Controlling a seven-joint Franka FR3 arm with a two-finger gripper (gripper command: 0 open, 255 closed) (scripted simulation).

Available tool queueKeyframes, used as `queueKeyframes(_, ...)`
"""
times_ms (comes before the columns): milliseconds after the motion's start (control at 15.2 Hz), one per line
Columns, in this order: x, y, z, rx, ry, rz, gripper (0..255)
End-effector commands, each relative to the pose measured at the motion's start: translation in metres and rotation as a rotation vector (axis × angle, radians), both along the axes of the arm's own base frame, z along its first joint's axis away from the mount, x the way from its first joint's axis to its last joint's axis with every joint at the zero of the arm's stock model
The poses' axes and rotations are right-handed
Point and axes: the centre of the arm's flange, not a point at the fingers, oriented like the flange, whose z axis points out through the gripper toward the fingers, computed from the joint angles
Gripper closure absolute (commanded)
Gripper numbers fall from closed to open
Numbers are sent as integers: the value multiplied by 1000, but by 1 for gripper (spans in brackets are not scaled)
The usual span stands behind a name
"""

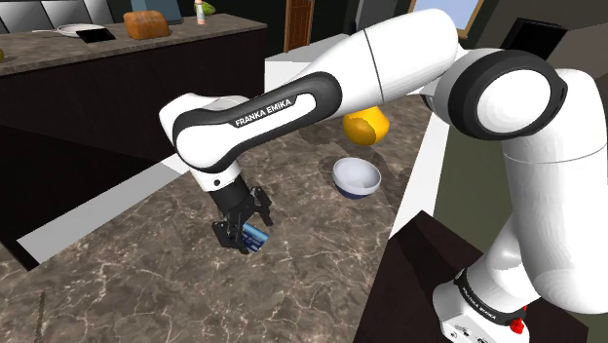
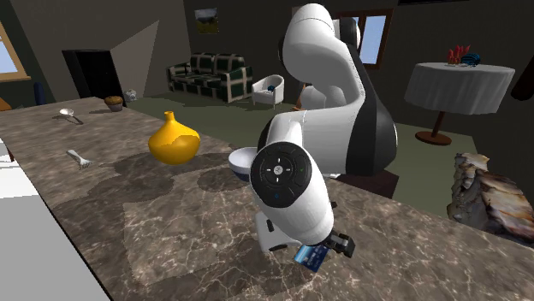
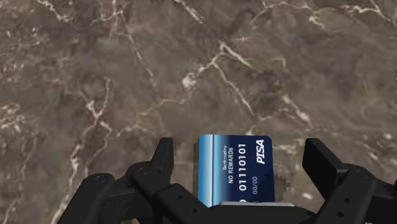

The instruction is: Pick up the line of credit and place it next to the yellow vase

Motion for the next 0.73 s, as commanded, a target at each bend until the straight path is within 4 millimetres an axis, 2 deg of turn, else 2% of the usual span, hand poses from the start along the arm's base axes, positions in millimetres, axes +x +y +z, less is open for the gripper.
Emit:
queueKeyframes(0,0,0,0,0,0,0,0)
queueKeyframes(66,0,0,0,0,0,0,255)
queueKeyframes(660,0,0,0,0,0,0,255)
